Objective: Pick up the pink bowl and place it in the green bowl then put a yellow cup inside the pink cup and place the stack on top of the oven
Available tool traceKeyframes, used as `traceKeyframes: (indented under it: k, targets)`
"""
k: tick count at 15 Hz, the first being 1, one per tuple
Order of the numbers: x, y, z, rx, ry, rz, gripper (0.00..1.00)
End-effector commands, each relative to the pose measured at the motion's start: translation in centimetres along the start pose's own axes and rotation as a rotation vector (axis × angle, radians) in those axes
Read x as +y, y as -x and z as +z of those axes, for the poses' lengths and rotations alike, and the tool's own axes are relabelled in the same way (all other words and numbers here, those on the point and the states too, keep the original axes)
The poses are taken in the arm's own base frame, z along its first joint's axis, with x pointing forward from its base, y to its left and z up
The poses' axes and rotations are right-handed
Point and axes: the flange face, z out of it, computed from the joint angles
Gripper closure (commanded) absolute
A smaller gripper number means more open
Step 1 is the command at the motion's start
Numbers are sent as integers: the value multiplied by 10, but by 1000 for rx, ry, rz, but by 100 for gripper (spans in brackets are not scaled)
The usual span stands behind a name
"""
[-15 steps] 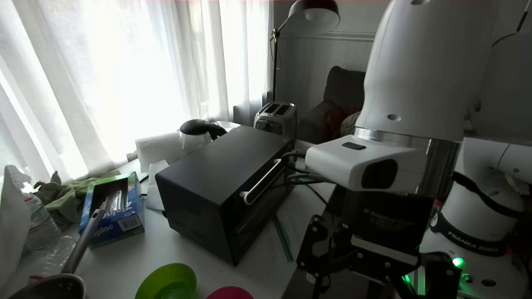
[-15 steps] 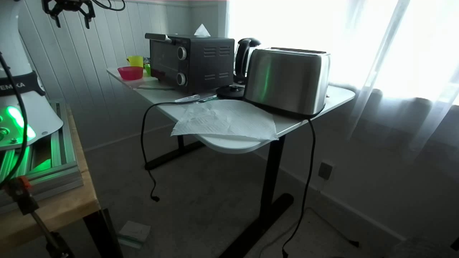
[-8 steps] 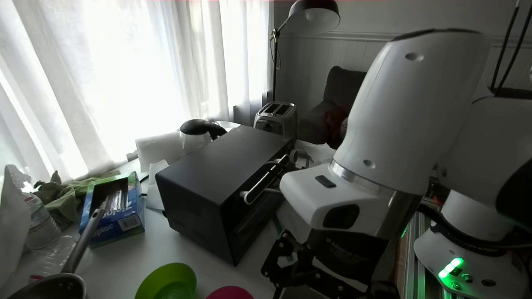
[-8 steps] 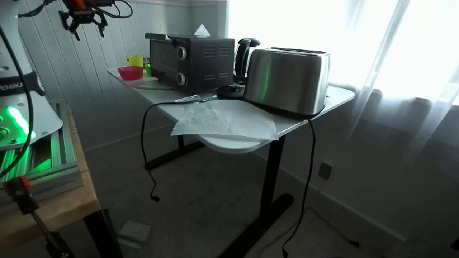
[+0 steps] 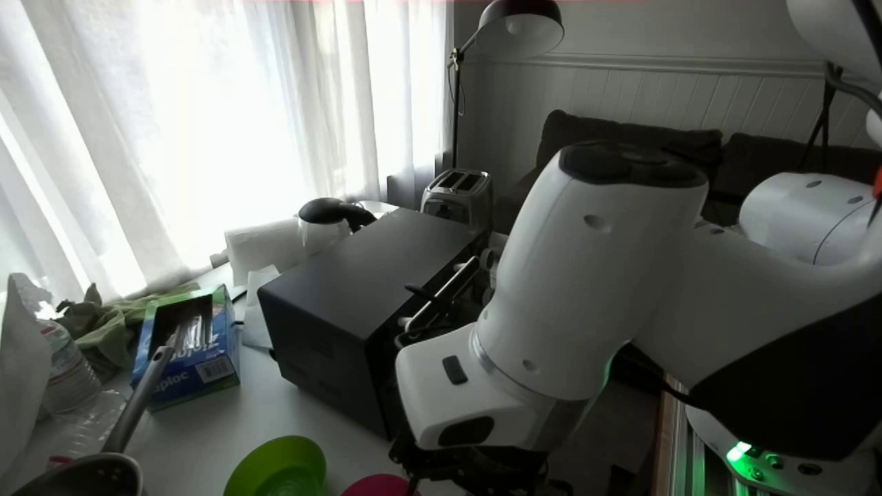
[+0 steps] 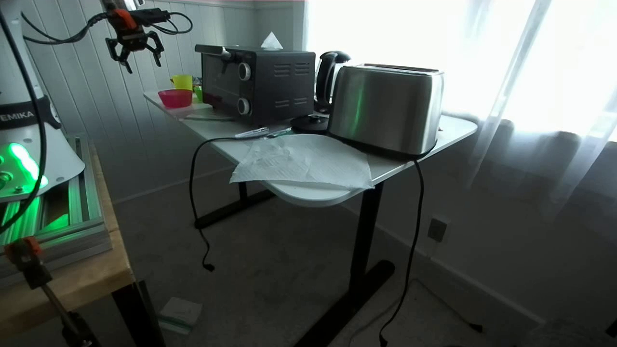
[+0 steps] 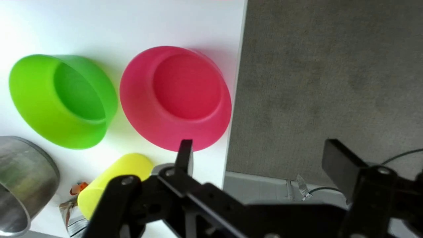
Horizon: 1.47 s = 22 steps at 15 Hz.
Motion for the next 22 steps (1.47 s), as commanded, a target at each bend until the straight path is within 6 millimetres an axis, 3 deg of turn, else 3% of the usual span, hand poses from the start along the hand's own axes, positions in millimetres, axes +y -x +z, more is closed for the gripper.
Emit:
traceKeyframes:
  k: [1,9,16,17,18,20,22]
  targets:
    - [10,-24,23,-9,-22,-51,0]
    - [26,-36,69,-63,-73,-85,0]
    - [31,-46,98,-73,-103,-58,0]
    - [32,-46,102,-71,-110,-54,4]
    - [33,-48,104,-68,-114,-49,25]
    - [33,-49,110,-68,-122,-42,31]
    - [34,-50,111,-70,-127,-39,44]
